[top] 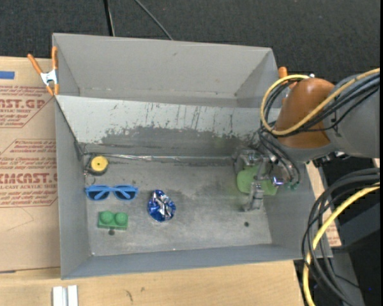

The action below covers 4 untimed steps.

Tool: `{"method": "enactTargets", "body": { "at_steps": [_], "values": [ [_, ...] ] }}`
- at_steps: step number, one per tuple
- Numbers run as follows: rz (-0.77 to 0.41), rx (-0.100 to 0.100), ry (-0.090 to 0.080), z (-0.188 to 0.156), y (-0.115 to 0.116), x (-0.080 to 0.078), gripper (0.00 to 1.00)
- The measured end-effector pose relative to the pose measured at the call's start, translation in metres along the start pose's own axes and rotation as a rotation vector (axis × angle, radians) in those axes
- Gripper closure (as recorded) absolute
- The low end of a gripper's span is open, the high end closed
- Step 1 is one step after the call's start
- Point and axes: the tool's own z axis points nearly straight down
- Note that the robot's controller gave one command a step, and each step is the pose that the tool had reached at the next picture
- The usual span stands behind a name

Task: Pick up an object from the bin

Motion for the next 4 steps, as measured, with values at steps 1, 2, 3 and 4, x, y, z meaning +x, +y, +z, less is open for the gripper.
{"method": "enactTargets", "body": {
  "at_steps": [1, 2, 3, 4],
  "values": [
    [0.002, 0.002, -0.014, -0.003, 0.001, -0.003, 1.00],
    [-0.055, 0.011, -0.021, -0.126, 0.007, 0.012, 1.00],
    [-0.053, 0.011, -0.023, -0.195, 0.007, 0.009, 1.00],
    [0.175, 0.006, -0.010, -0.112, 0.036, 0.020, 1.00]
  ]
}}
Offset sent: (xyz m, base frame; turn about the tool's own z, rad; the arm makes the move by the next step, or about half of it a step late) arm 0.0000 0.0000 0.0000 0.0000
